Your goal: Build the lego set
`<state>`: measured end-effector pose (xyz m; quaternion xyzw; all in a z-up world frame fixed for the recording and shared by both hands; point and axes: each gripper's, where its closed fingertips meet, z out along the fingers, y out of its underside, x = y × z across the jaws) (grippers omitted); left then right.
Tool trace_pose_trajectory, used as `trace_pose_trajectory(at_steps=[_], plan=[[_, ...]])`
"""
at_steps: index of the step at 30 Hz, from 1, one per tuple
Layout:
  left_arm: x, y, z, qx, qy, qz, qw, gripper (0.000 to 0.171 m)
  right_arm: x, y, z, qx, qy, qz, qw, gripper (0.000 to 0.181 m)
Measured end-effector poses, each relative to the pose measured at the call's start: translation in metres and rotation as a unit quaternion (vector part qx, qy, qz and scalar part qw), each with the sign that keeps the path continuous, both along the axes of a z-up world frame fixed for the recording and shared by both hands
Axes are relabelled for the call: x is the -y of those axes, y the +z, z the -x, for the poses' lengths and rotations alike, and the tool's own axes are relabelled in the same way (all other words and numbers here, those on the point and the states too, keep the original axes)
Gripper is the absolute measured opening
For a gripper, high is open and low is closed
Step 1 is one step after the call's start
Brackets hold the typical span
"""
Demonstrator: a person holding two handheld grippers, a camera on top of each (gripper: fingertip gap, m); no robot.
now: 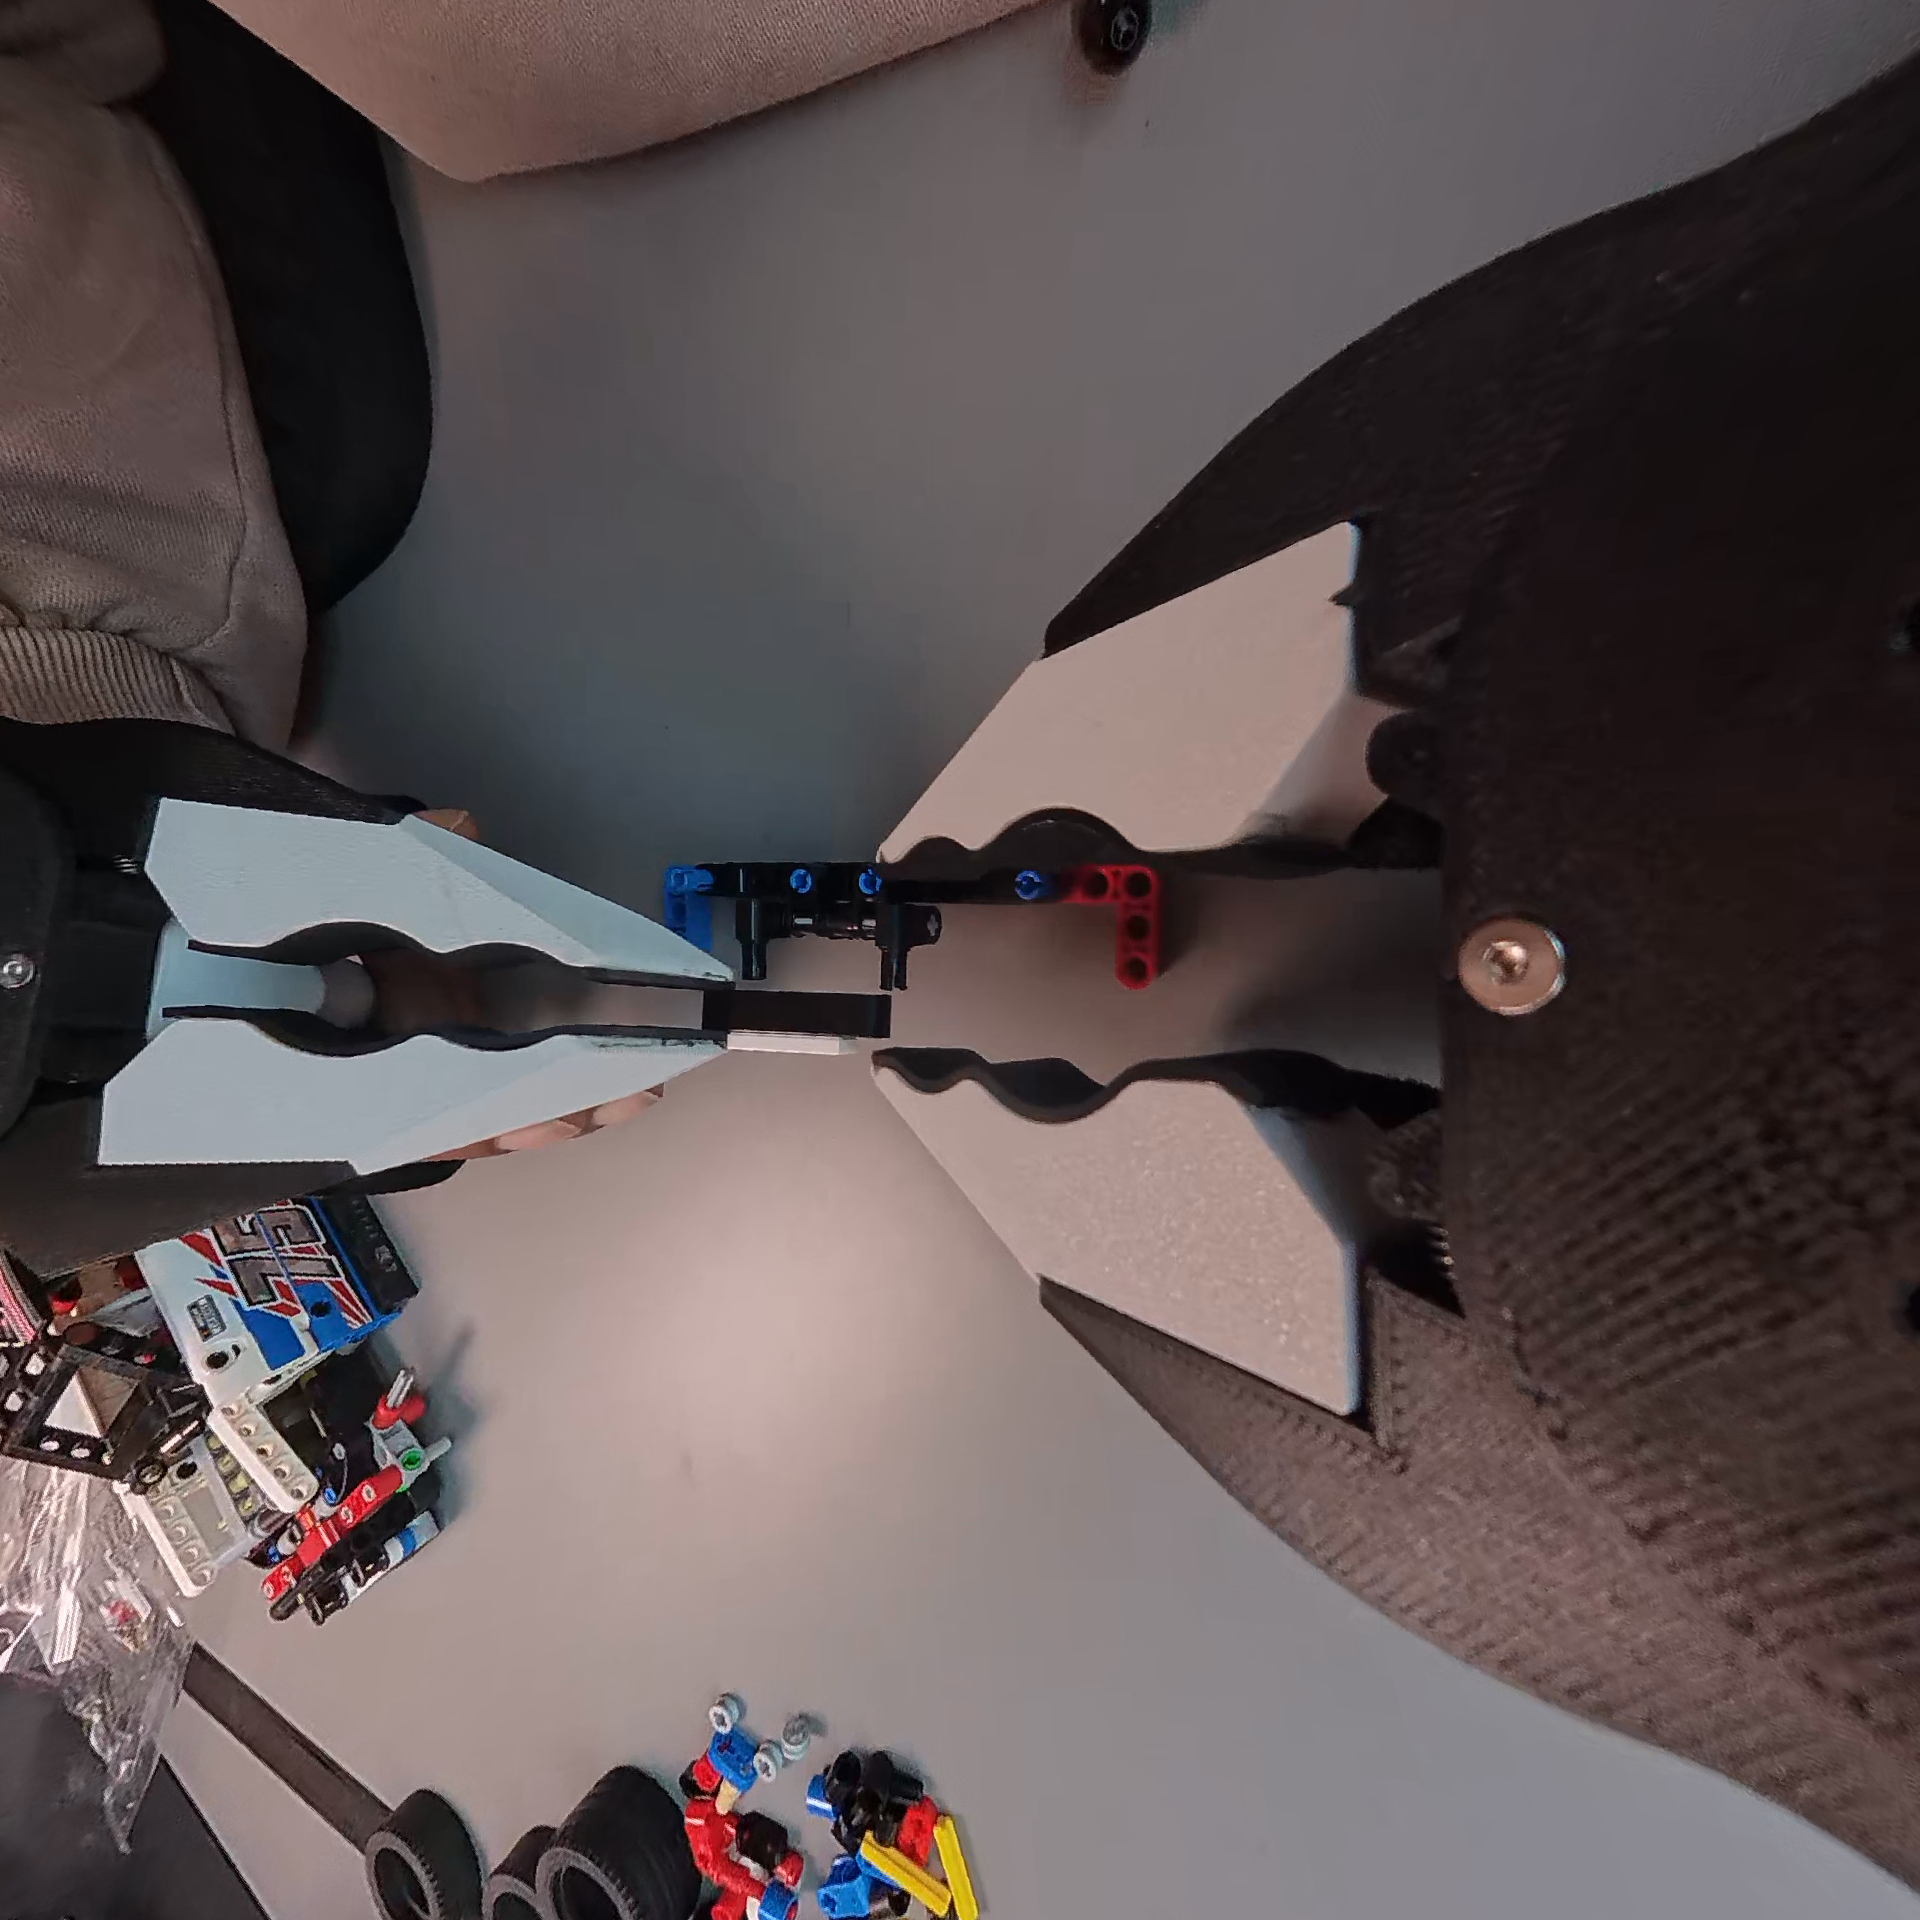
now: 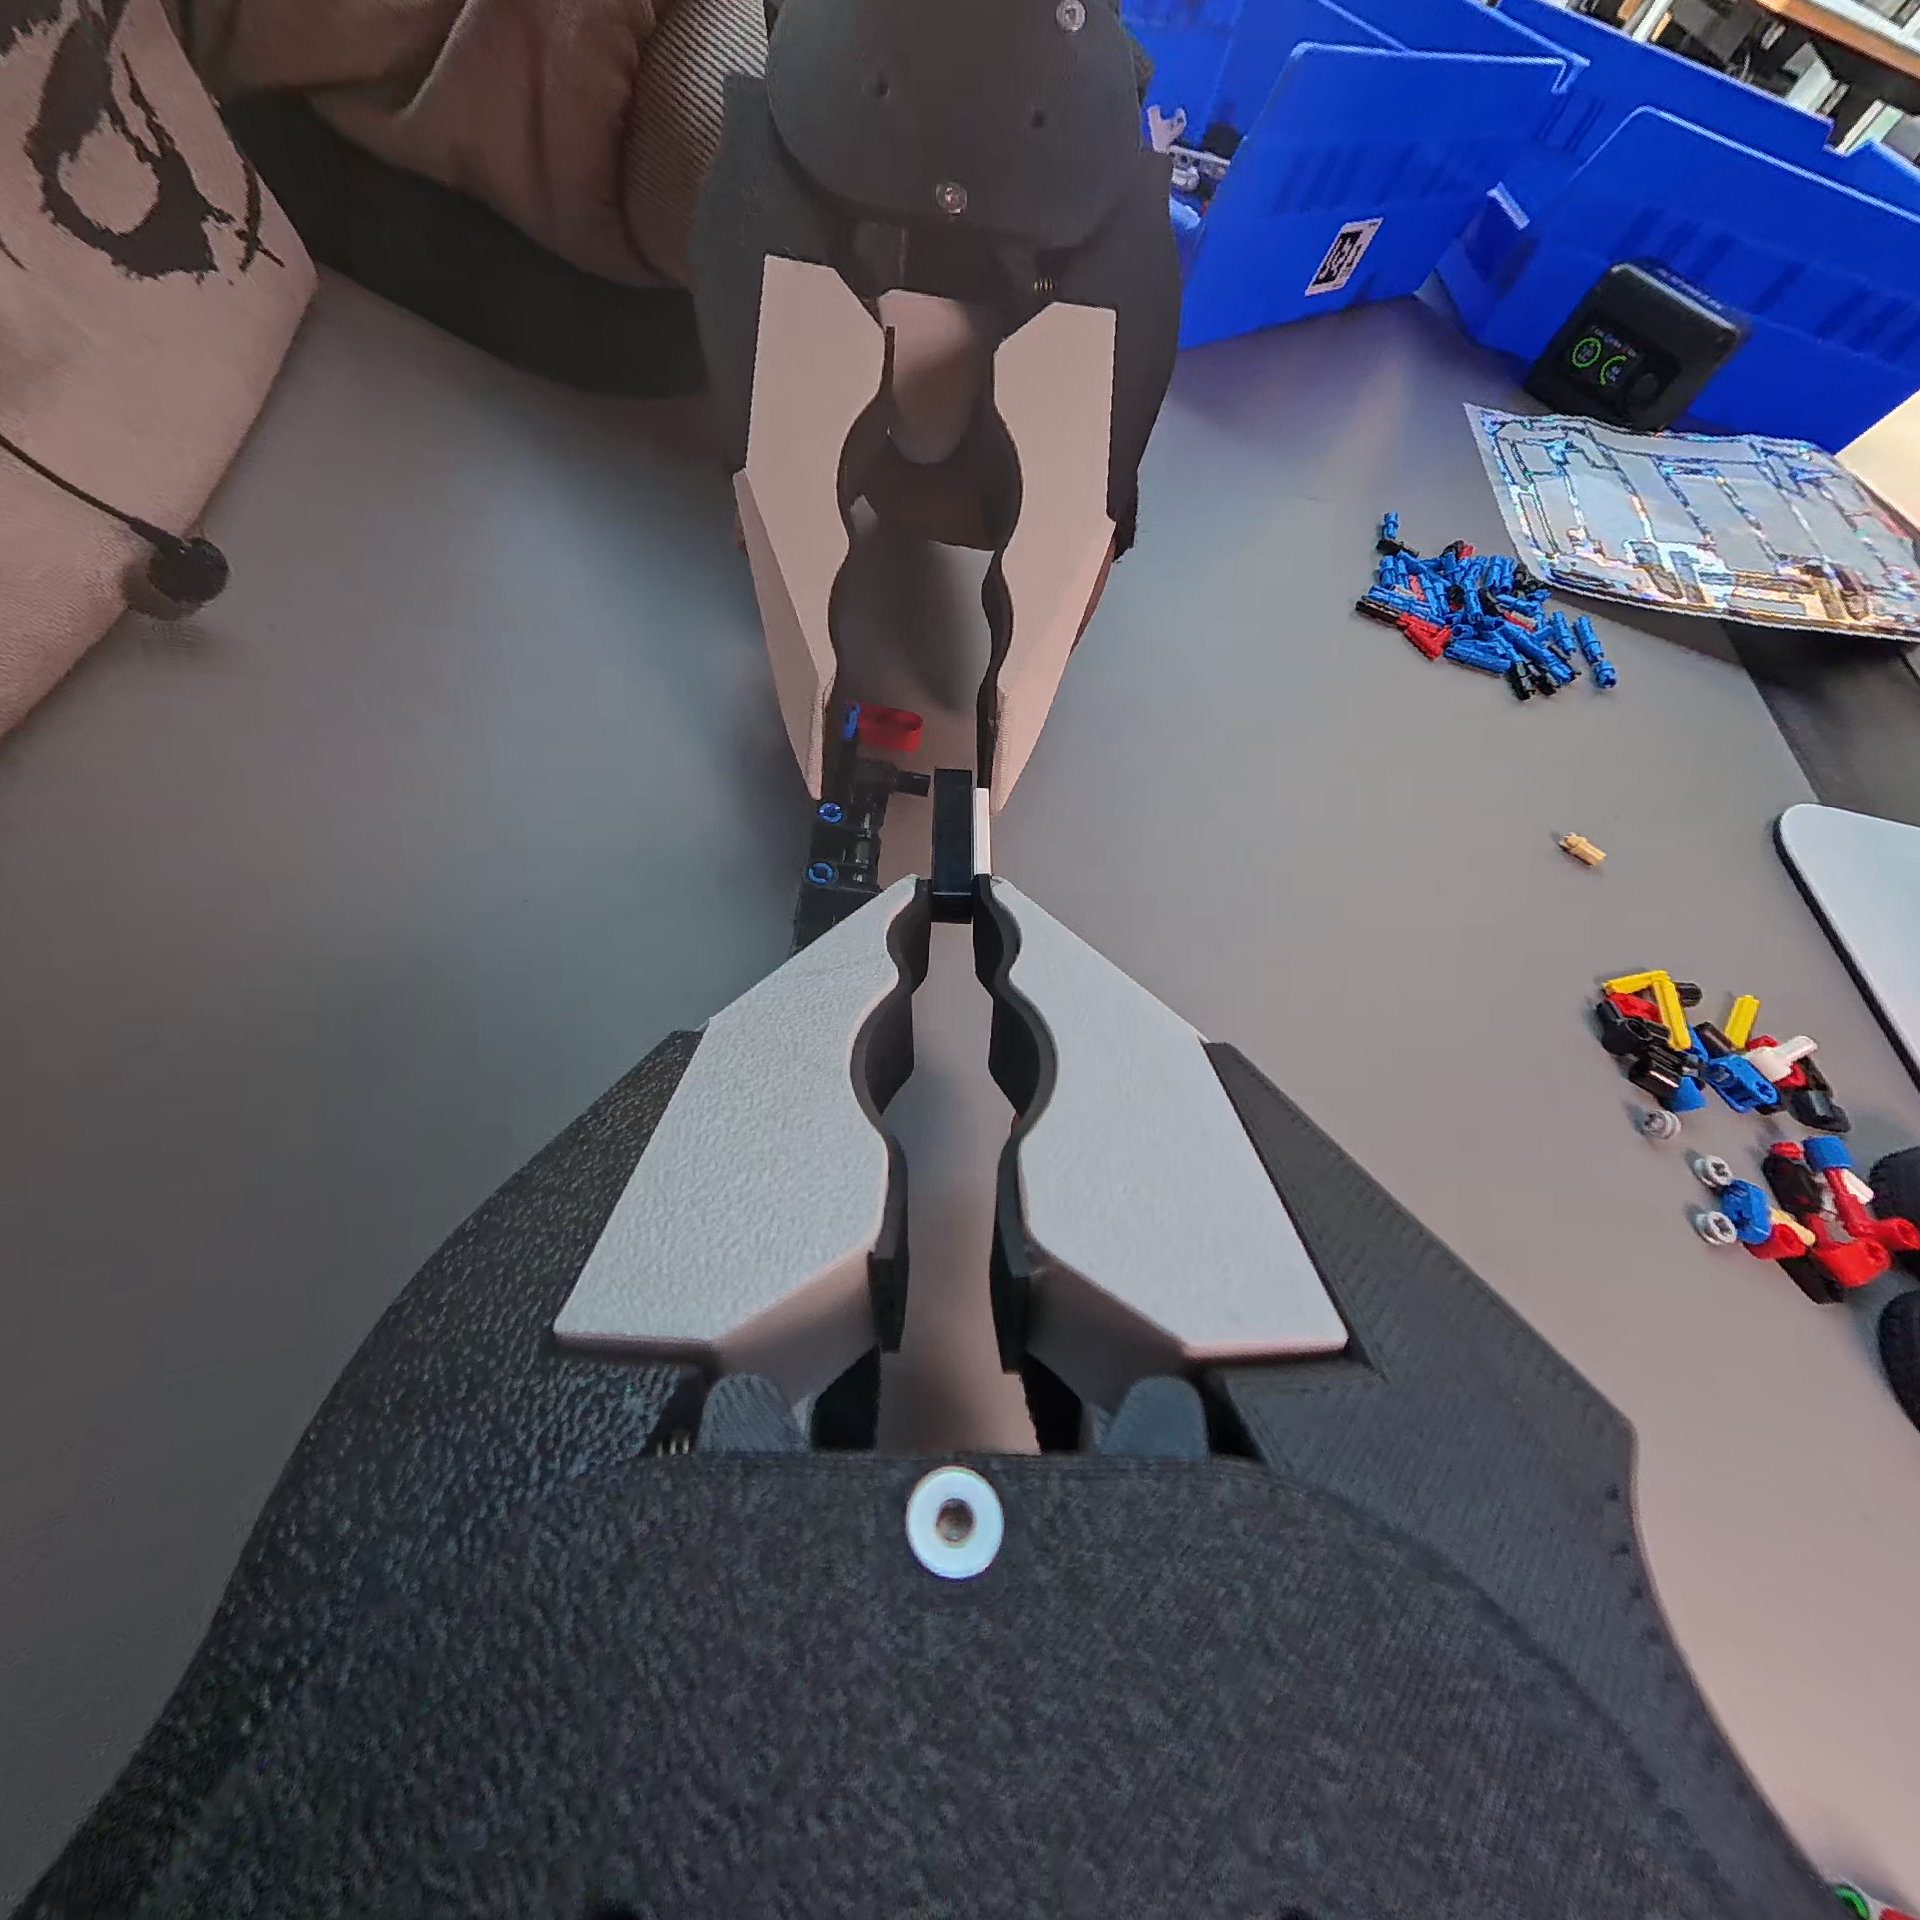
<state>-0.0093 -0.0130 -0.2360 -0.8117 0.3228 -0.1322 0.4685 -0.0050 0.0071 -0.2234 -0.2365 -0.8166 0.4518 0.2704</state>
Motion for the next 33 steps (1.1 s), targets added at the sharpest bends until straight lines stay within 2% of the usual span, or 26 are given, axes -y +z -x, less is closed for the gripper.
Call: trace_pose_trajectory(at_steps=[14,33], plan=[[-0.0008,0.0010,-0.0006,-0.015,-0.008,-0.009,1.000,0.023,0.0020,-0.0007,-0.0013,0.001,0.004,-0.002,1.000,0.006],[-0.0012,0.0002,-0.0004,-0.013,-0.008,-0.010,1.000,0.023,0.0021,-0.0031,0.0001,0.022,0.002,0.005,1.000,0.006]])
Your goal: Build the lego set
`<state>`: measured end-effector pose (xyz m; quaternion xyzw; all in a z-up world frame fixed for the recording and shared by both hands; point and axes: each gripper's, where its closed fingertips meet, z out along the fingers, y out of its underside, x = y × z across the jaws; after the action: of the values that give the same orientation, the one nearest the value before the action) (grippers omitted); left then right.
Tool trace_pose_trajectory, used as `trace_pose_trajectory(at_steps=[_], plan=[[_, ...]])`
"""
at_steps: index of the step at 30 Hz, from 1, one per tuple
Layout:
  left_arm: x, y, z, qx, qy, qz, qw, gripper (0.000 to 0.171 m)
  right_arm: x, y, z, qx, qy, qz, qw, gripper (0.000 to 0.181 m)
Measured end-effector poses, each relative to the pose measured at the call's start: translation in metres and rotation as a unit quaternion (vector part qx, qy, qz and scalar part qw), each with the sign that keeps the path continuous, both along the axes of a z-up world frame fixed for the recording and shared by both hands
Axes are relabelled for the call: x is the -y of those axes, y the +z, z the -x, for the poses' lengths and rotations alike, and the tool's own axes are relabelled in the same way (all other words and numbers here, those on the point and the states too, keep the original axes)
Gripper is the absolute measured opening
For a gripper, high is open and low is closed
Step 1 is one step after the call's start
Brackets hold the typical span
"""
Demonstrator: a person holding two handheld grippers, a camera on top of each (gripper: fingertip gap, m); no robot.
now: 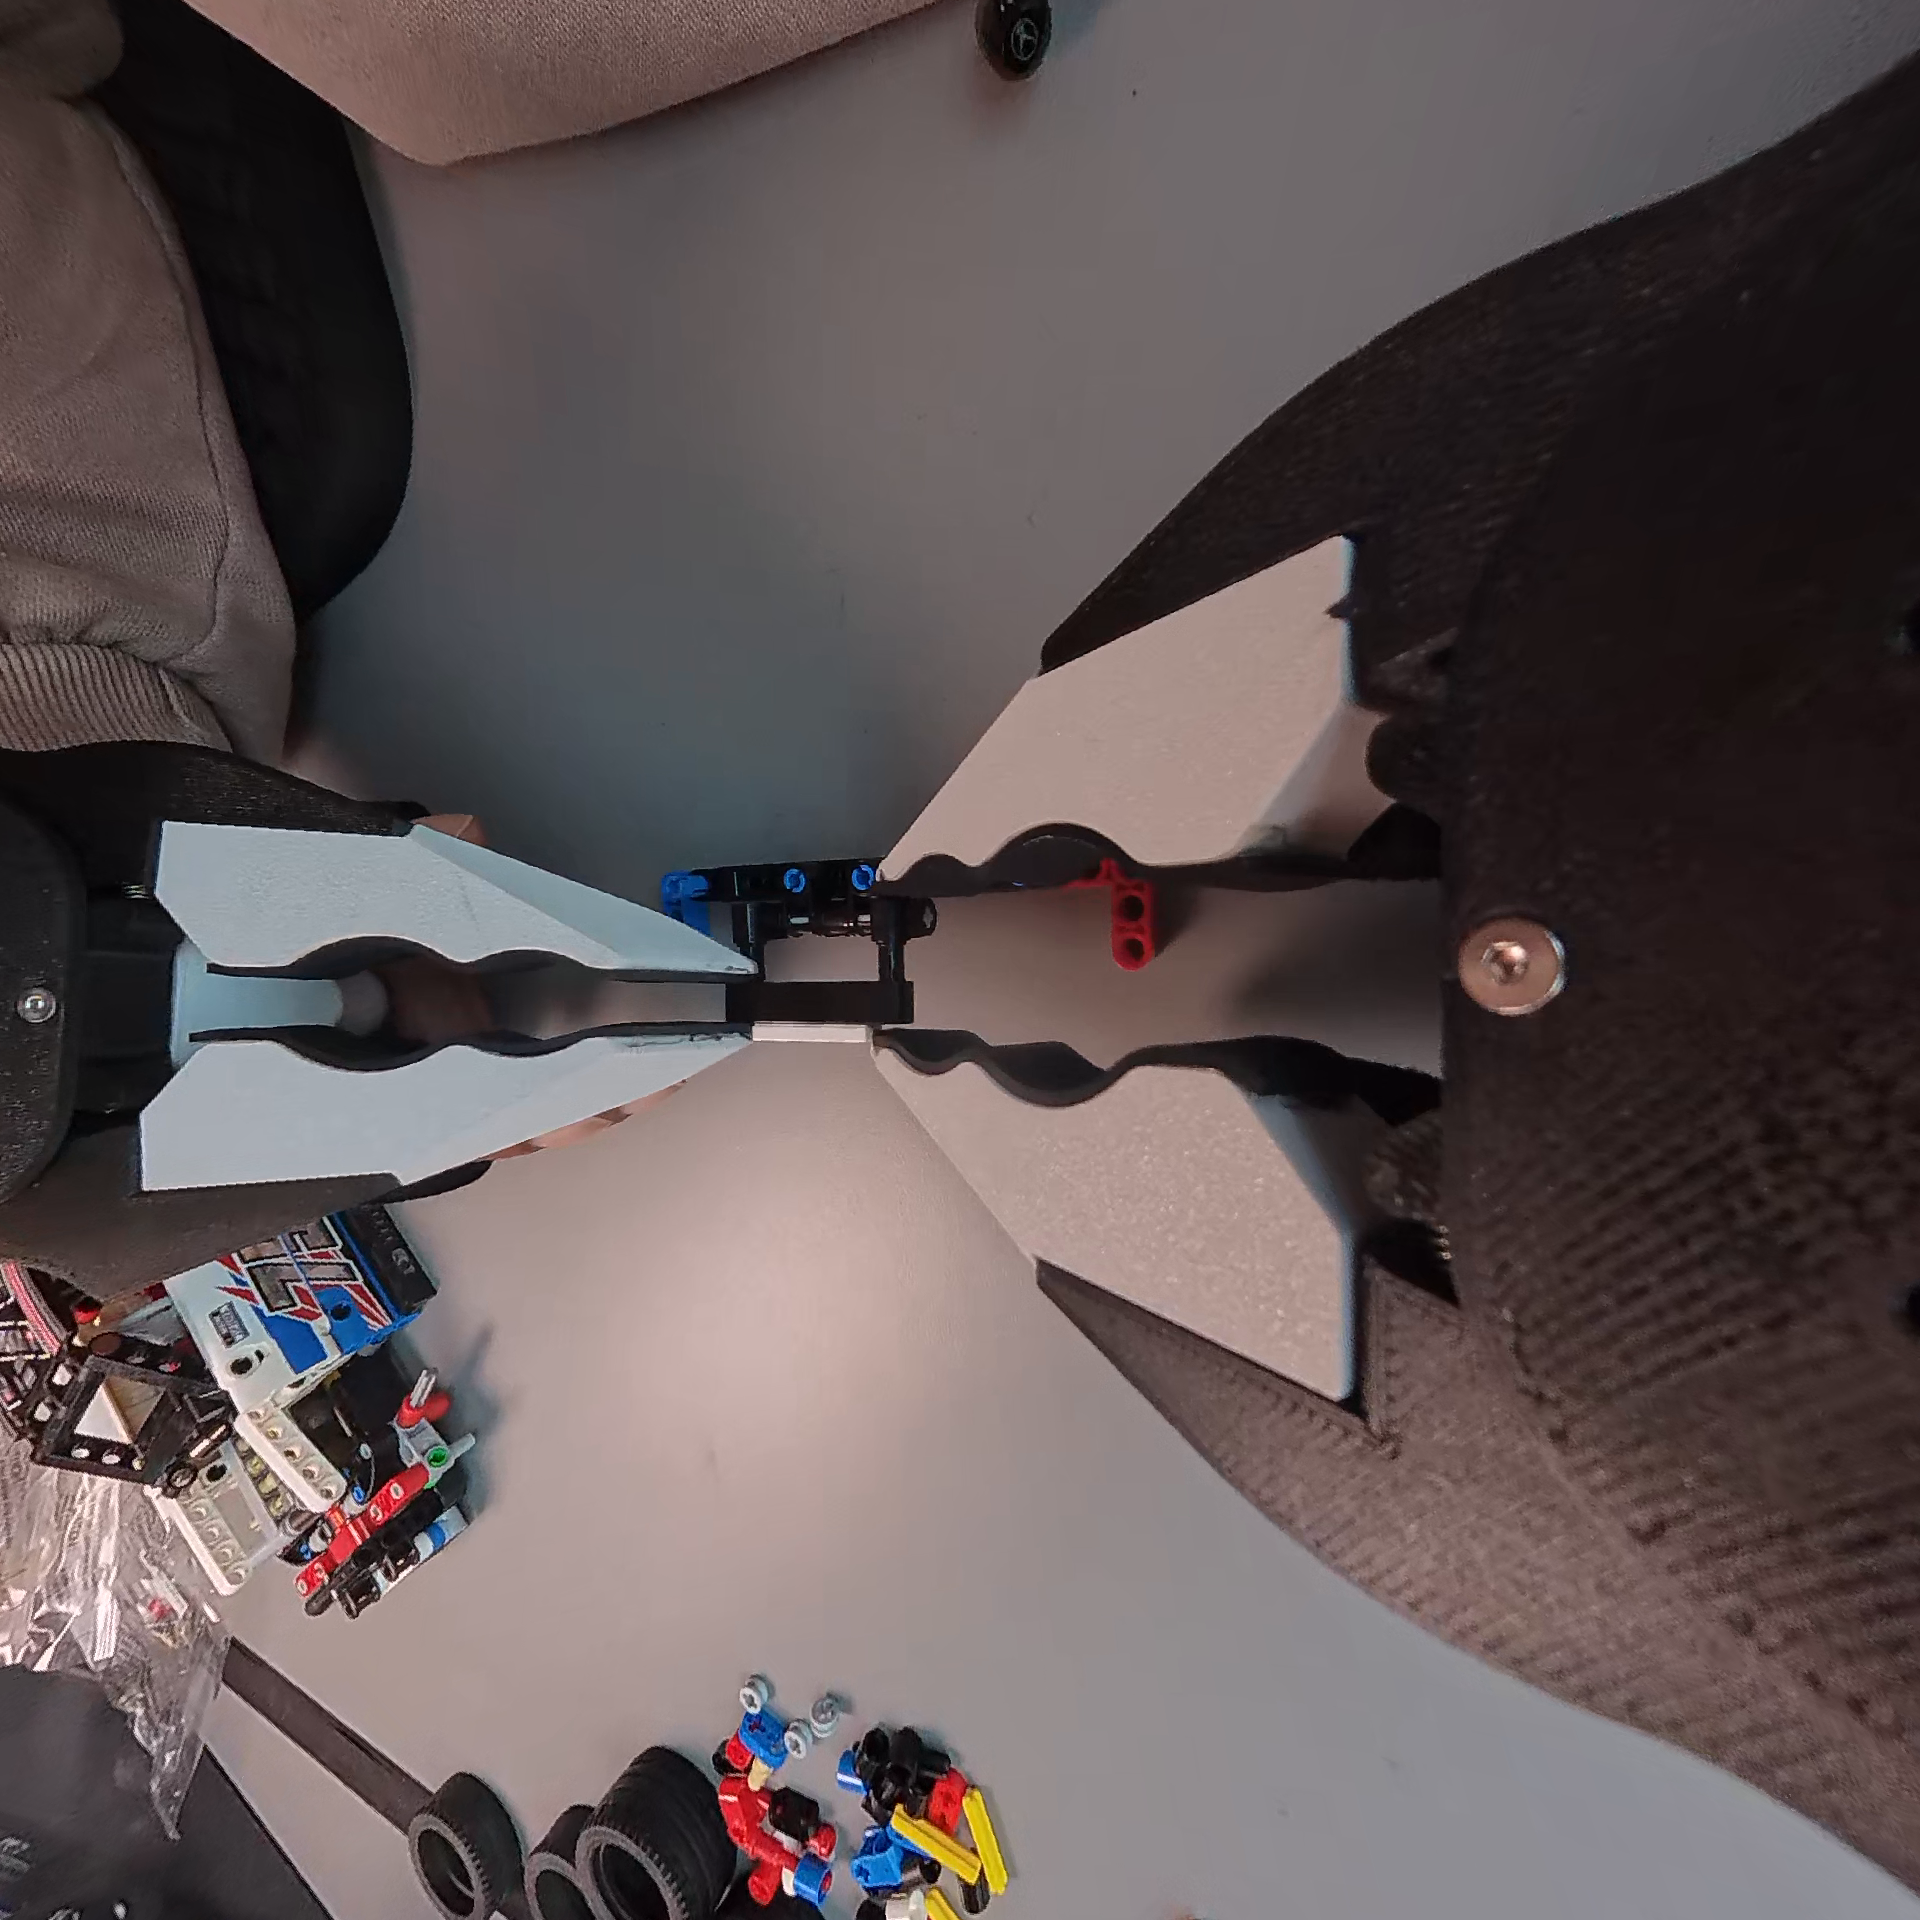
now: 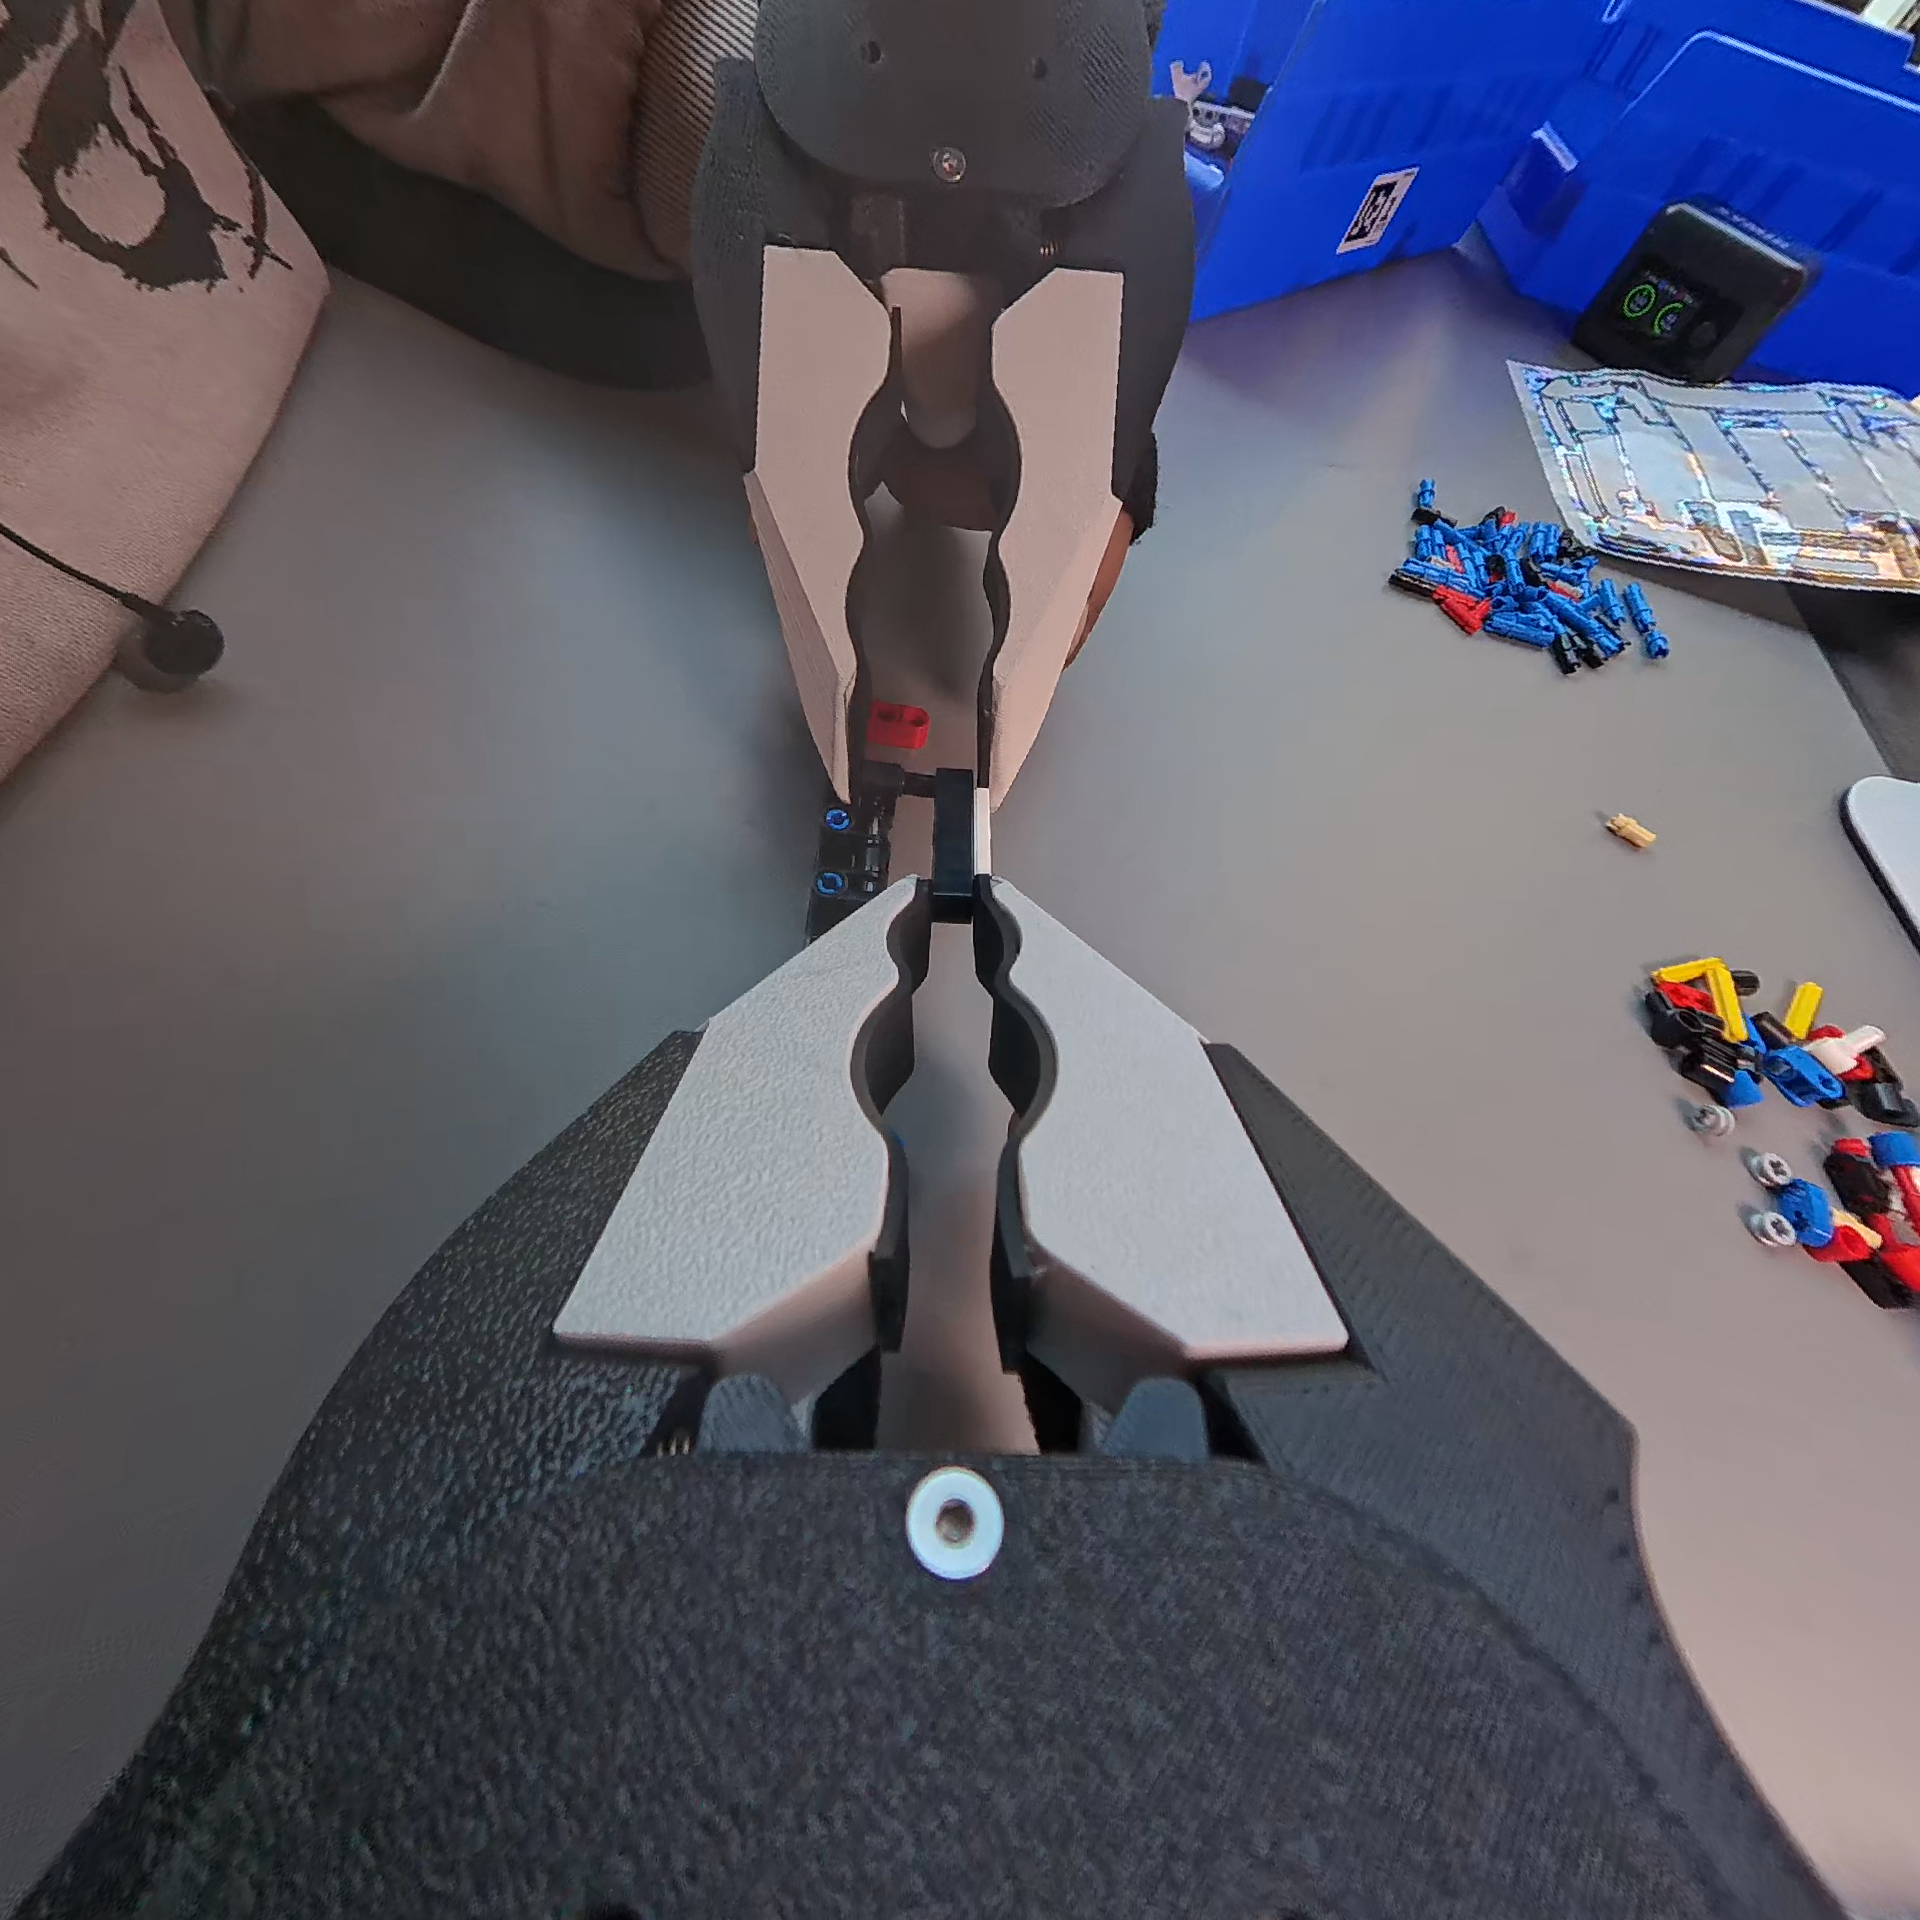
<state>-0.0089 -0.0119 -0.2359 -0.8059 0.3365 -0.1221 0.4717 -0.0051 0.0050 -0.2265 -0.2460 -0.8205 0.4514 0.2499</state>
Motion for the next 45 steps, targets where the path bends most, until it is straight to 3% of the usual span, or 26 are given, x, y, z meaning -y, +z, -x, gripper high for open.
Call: trace_pose_trajectory(at_steps=[26,32,36,45], plan=[[0.003,-0.001,-0.005,-0.032,-0.016,0.006,0.999,0.022,0.002,-0.001,-0.006,0.039,0.003,0.018,0.999,0.006],[0.004,-0.001,-0.008,-0.029,-0.021,0.011,0.999,0.019,-0.001,0.004,-0.016,0.077,0.012,0.053,0.996,0.032],[0.005,-0.001,-0.008,-0.027,-0.023,0.016,0.999,0.019,0.006,-0.003,-0.020,0.087,0.018,0.006,0.996,0.052],[0.005,-0.001,-0.009,-0.019,-0.022,0.020,0.999,0.019,0.007,-0.010,-0.013,0.057,-0.003,-0.062,0.996,0.045]])
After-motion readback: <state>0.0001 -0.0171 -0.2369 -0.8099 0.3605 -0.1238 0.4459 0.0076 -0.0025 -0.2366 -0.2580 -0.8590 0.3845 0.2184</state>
